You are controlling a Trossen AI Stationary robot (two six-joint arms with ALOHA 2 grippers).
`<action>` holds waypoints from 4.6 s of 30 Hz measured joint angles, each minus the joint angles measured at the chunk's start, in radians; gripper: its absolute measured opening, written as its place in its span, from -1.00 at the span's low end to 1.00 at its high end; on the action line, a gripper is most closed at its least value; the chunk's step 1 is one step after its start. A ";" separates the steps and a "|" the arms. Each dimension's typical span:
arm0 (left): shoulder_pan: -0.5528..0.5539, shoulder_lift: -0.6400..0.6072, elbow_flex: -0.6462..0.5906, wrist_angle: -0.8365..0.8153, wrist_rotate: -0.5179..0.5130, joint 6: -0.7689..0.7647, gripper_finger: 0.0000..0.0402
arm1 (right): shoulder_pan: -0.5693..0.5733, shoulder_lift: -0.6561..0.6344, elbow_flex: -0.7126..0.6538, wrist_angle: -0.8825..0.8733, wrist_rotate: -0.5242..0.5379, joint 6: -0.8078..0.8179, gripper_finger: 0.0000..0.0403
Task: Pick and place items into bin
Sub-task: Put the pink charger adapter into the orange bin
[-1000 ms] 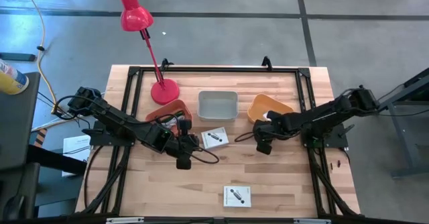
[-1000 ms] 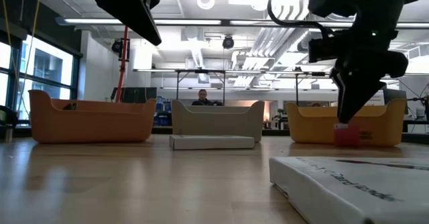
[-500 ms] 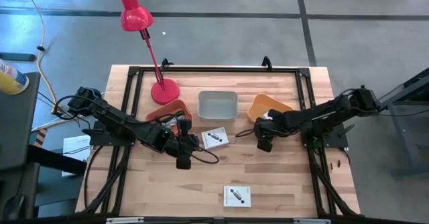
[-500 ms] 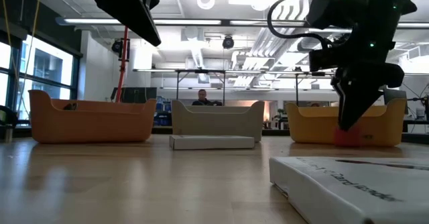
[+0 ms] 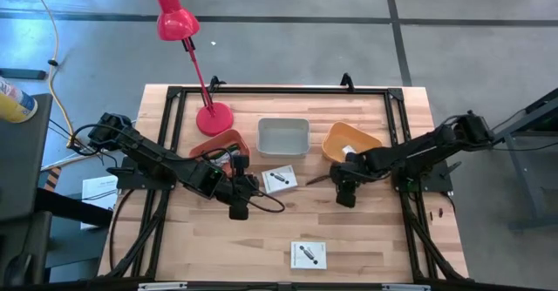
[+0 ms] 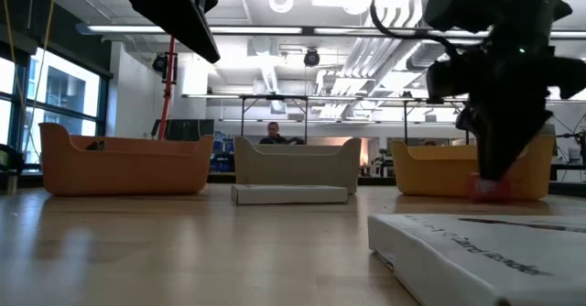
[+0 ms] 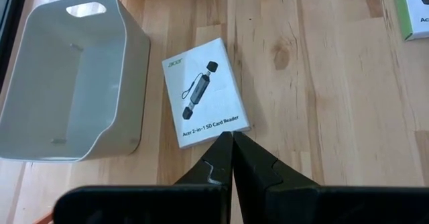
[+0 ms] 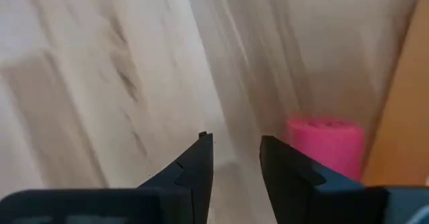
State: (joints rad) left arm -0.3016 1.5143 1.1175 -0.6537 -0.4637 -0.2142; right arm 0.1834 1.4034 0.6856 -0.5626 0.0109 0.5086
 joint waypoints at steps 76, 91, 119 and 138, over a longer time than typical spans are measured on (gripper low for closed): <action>0.000 0.000 0.000 0.003 -0.012 0.000 -1.00 | -0.047 0.009 0.279 -0.494 0.128 0.636 0.07; 0.000 0.000 0.000 0.000 0.026 0.009 -1.00 | 0.067 0.011 0.301 -0.362 0.183 1.063 -0.18; 0.257 -0.009 0.001 -0.109 0.436 0.919 -1.00 | 0.118 0.646 0.861 -0.946 -0.020 1.425 -0.51; 0.387 -0.075 0.001 -0.189 0.479 1.029 -1.00 | 0.133 0.645 0.783 -0.817 -0.091 1.498 0.24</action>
State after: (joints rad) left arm 0.0850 1.4395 1.1188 -0.8428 0.0155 0.8153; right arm 0.3163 2.0480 1.4682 -1.3799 -0.0802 2.0071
